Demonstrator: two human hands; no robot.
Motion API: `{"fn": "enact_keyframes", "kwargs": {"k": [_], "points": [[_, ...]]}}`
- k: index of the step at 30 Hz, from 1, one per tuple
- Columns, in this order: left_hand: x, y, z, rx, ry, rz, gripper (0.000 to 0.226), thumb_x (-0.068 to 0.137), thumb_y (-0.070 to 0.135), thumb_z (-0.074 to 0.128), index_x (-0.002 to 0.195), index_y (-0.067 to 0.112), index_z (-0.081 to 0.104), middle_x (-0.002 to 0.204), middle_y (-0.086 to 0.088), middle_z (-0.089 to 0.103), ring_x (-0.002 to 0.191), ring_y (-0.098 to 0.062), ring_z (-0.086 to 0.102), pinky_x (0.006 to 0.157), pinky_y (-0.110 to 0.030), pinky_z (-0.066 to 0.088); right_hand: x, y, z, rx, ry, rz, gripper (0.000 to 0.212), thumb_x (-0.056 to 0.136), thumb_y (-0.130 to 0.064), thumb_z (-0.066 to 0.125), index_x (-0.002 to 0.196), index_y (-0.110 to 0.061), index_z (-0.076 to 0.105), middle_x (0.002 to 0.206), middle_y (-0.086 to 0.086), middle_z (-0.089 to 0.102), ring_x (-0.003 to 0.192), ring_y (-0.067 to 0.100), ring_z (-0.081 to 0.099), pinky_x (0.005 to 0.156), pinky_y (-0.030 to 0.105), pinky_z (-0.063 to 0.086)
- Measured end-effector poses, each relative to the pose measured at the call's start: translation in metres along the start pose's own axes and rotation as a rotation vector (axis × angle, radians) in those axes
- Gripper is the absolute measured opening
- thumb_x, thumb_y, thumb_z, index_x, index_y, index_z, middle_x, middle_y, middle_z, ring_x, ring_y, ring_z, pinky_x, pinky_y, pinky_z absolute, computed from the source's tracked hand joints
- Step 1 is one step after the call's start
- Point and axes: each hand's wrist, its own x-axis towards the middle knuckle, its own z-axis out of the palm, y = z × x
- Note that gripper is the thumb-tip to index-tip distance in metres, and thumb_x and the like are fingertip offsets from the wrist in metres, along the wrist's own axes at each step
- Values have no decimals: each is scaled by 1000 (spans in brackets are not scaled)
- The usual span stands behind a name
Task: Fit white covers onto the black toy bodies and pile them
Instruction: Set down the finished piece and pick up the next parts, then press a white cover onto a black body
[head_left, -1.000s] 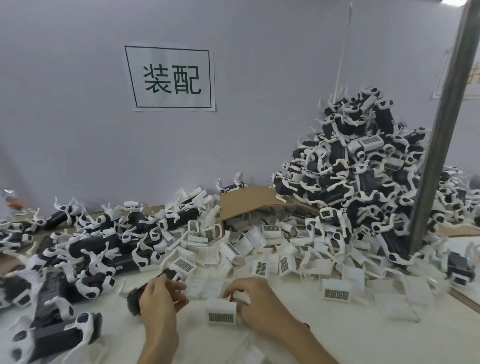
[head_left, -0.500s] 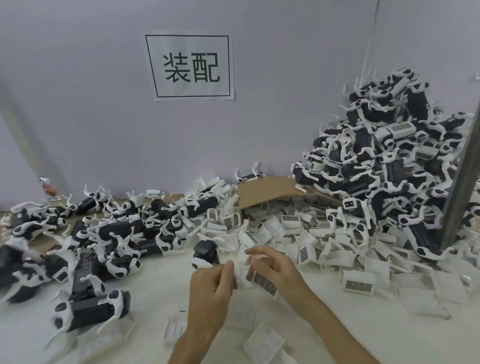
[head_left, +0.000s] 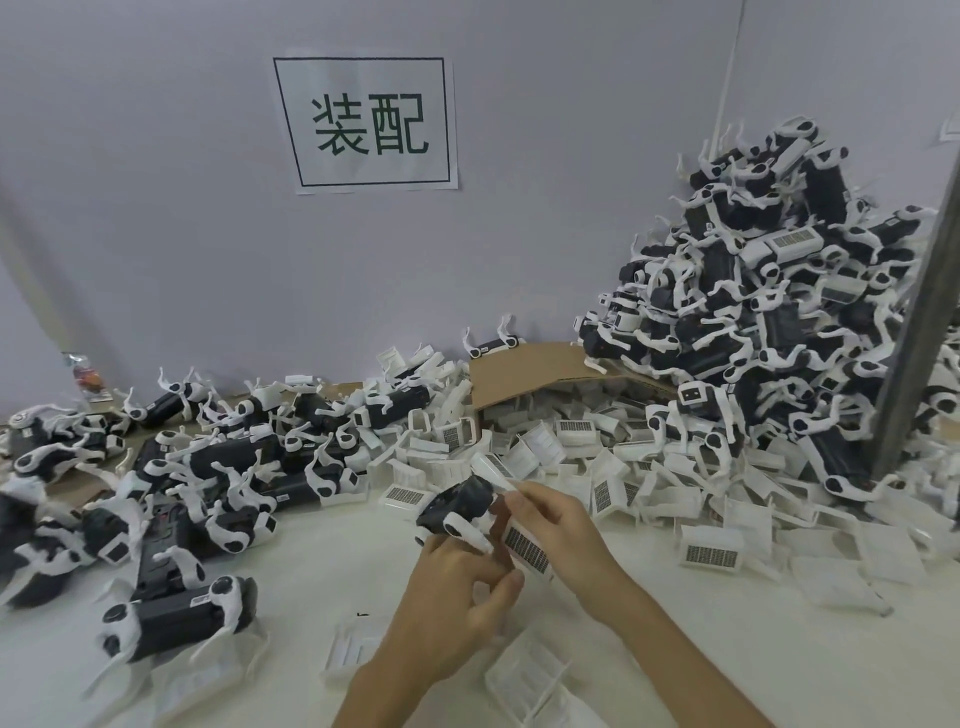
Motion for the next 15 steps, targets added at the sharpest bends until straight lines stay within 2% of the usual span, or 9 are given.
{"fn": "enact_keyframes", "kwargs": {"k": [1, 3, 6, 8, 9, 12, 15], "points": [[1, 2, 0, -65, -3, -36, 50, 86, 48, 47, 52, 13, 59, 63, 2, 63, 79, -12, 57, 85, -22, 36, 0, -1, -1, 28, 22, 26, 39, 89, -54, 58, 94, -18, 73, 87, 11, 72, 79, 22, 69, 72, 27, 53], [3, 7, 0, -221, 14, -100, 46, 87, 43, 55, 52, 14, 61, 67, 6, 66, 84, -11, 61, 81, -18, 39, 1, -3, -3, 105, 64, 76, 35, 88, -48, 58, 94, -17, 74, 85, 4, 74, 77, 16, 68, 66, 23, 53], [5, 12, -3, -331, 103, -172, 37, 88, 29, 59, 53, 16, 63, 77, 14, 71, 87, -8, 67, 79, -16, 43, 2, -3, -5, 165, 137, 127, 39, 89, -43, 58, 102, -10, 74, 97, 9, 76, 90, 20, 70, 78, 27, 54], [5, 14, -6, -390, 167, -224, 36, 88, 30, 58, 54, 21, 66, 77, 8, 74, 83, -11, 70, 78, -21, 47, 3, -5, -6, 212, 190, 166, 36, 93, -39, 58, 103, -8, 74, 103, 12, 76, 100, 25, 70, 89, 35, 53], [6, 14, -8, -440, 195, -249, 36, 89, 30, 57, 56, 19, 68, 75, 2, 74, 79, -13, 70, 77, -25, 50, 2, -6, -6, 265, 216, 186, 36, 92, -39, 59, 103, -8, 74, 103, 12, 76, 100, 25, 71, 90, 37, 53], [9, 13, -15, -602, 296, -319, 38, 90, 26, 61, 62, 2, 71, 67, -11, 71, 61, -21, 67, 67, -27, 54, 3, -7, -11, 483, 298, 272, 35, 84, -45, 63, 93, -14, 76, 88, 9, 76, 75, 17, 73, 70, 33, 54], [10, 7, -17, -618, 360, -443, 43, 99, 21, 61, 63, 0, 70, 68, -15, 70, 54, -20, 62, 62, -30, 52, 8, -3, -18, 783, 430, 417, 27, 97, -36, 58, 94, -13, 72, 74, 5, 75, 59, 14, 71, 57, 30, 56]]}}
